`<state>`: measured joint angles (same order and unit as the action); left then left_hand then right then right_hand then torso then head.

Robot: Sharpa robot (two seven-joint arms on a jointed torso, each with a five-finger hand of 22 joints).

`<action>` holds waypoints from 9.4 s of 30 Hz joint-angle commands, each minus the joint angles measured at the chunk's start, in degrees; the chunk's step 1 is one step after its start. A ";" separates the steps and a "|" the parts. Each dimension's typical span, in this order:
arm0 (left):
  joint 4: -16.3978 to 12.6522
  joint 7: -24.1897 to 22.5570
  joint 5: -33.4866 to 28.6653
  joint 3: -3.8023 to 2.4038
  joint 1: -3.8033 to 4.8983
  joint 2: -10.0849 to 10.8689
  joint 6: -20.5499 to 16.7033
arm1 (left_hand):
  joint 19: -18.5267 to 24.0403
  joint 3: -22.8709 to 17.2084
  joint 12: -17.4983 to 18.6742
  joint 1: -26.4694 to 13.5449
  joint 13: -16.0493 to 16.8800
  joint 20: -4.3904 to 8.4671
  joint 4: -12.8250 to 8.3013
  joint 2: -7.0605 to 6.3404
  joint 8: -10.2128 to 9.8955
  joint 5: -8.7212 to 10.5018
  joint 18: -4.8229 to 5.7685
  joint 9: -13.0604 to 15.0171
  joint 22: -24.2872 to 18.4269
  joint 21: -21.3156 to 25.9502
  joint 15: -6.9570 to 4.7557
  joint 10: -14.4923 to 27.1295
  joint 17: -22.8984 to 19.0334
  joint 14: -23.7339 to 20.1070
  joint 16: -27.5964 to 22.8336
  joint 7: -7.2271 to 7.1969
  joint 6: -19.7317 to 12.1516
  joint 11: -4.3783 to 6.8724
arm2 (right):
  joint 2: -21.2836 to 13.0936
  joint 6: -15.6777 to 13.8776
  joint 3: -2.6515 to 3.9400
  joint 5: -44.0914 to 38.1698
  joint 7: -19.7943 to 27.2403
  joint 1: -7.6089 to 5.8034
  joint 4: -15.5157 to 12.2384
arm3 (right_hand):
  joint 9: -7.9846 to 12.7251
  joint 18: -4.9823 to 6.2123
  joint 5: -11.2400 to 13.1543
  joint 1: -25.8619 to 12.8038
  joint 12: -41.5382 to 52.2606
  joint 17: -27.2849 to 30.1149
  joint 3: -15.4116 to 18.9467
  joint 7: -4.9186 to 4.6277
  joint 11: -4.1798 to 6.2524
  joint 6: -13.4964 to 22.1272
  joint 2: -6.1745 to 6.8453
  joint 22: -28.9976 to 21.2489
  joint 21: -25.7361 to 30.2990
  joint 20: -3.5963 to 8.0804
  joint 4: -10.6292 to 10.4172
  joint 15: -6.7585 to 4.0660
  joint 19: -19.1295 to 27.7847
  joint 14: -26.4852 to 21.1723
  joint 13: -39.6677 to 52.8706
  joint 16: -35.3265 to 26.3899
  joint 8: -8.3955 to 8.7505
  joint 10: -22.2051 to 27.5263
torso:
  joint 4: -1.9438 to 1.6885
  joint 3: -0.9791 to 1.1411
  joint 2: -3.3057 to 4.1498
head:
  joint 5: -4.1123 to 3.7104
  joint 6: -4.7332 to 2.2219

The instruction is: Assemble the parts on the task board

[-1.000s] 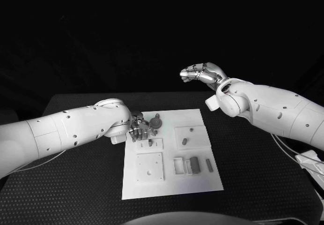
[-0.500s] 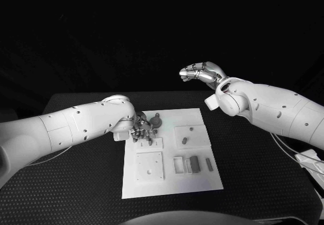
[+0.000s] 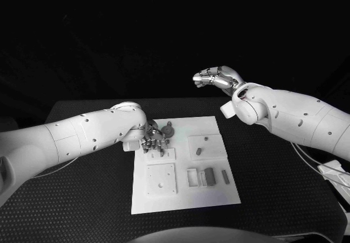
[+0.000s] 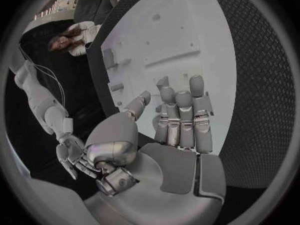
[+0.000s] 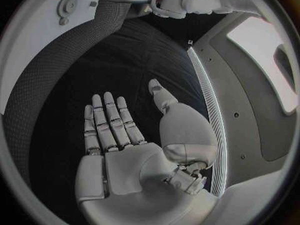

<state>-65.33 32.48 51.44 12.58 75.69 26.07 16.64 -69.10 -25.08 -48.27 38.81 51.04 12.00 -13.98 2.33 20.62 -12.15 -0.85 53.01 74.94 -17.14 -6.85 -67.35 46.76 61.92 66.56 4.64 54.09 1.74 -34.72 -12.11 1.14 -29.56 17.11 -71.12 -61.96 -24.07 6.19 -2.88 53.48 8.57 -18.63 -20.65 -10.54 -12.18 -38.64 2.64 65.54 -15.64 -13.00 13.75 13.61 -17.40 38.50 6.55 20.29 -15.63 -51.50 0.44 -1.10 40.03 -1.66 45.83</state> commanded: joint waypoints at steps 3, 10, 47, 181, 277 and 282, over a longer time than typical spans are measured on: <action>0.14 0.23 0.70 0.11 -0.19 -0.19 1.67 | 0.22 0.04 -0.80 -1.23 -0.07 0.72 1.25 -0.70 -0.40 3.24 0.82 0.17 1.43 -0.85 -0.55 0.29 -0.71 -0.33 1.14 -0.27 0.53 0.21 | 0.01 0.94 0.03 -0.02 0.37 0.02 -0.04 | 0.06 -1.06 0.02 -0.47 -0.31 0.10 -0.04 -3.44 -0.01 0.39 0.20 0.10 0.21 0.06 -0.25 0.01 0.41 -0.56 -0.11 -0.34 -0.24 -0.57 | -0.06 0.00 -0.03 | -0.10 0.07; 0.43 0.23 1.41 0.23 -0.39 -0.21 1.83 | 0.69 -0.56 -1.37 -0.97 -0.42 0.73 1.30 -0.71 -2.92 3.45 0.83 -1.65 1.40 -1.73 -0.33 0.59 -1.87 -0.78 2.18 0.37 -0.78 -0.35 | -0.01 1.01 0.03 -0.02 0.34 0.02 -0.07 | 0.07 -1.06 0.01 -0.48 -0.31 0.10 -0.05 -3.45 -0.01 0.39 0.20 0.13 0.22 0.06 -0.27 0.01 0.41 -0.57 -0.14 -0.35 -0.25 -0.58 | -0.09 -0.04 -0.04 | -0.16 0.14; 0.88 -0.57 3.85 0.23 -0.51 -1.05 -1.28 | 1.03 -0.57 -2.37 -0.96 -1.44 0.84 1.01 -1.60 -4.82 6.60 0.61 -4.39 1.28 -3.24 -0.45 0.47 -4.45 -0.96 4.05 0.30 0.74 -0.26 | 0.11 1.21 0.02 -0.02 0.24 0.03 0.02 | 0.11 -1.07 0.01 -0.53 -0.29 0.13 -0.04 -3.47 -0.01 0.40 0.18 0.27 0.32 0.06 -0.40 0.07 0.43 -0.66 -0.33 -0.38 -0.32 -0.62 | -0.05 0.03 -0.03 | -0.38 -0.05; -12.47 -36.83 -53.05 -0.89 -3.49 11.36 -34.04 | 1.05 -9.70 -0.27 19.12 -7.62 0.45 -2.55 -0.76 -3.41 4.99 0.65 -9.82 0.67 -5.17 -0.09 -3.31 -13.38 0.54 6.14 -0.92 6.67 0.86 | 0.69 -15.15 -4.30 -48.96 -22.15 3.60 -16.42 | -0.76 2.39 0.01 5.69 4.78 -5.08 -2.25 -1.00 3.17 -5.97 7.52 2.32 2.03 0.44 -0.29 -3.01 -9.28 7.02 2.54 3.76 -3.89 -7.48 | -0.08 -0.05 -0.01 | 0.41 -8.43; -12.32 -34.28 -51.14 -0.51 -3.55 11.11 -31.66 | 0.96 -9.32 0.29 19.42 -7.81 0.53 -2.48 -1.56 -4.74 7.30 0.84 -12.05 0.83 -4.73 -0.39 -3.58 -14.57 0.42 6.60 -0.89 7.71 0.83 | 1.10 -14.29 -4.36 -49.06 -14.33 4.12 -16.53 | -0.84 1.65 0.04 11.60 2.55 -12.04 -15.15 -0.95 2.86 -7.69 8.69 9.96 7.34 0.27 2.47 -2.00 -9.46 5.30 8.03 -0.74 -1.31 -6.81 | -0.03 -0.04 -0.02 | 0.13 -7.65; -12.52 -34.06 -51.14 -0.51 -3.57 10.91 -30.96 | 1.11 -9.28 0.26 19.44 -7.73 0.52 -2.48 -1.57 -4.88 7.78 0.85 -12.36 0.86 -4.64 -0.44 -3.41 -14.62 0.28 6.73 -0.89 7.84 0.82 | 1.46 -15.16 -4.36 -49.04 -14.16 4.13 -16.38 | -1.38 1.83 0.03 11.85 3.13 -12.54 -15.36 -0.40 3.29 -8.89 7.44 10.51 7.19 0.41 2.45 -2.40 -10.11 6.23 8.23 -0.19 -2.27 -7.75 | -0.09 -0.04 -0.03 | 0.06 -7.67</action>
<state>-77.60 -1.60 0.68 12.10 72.13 37.16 -16.05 -68.16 -34.31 -48.27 56.64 43.27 12.29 -16.45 -0.96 15.89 -4.58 -0.82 40.52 74.94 -22.00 -7.12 -70.93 32.19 62.39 73.12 2.24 60.10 2.45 -33.29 -27.12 -3.24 -78.60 1.62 -67.03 -78.36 -25.38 8.83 -2.88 65.41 11.45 -31.12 -35.91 -10.95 -9.06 -47.23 10.64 74.95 -8.55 -12.69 16.36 11.17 -27.32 44.43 14.68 19.83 -17.69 -58.91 0.41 -1.14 40.01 -1.55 38.16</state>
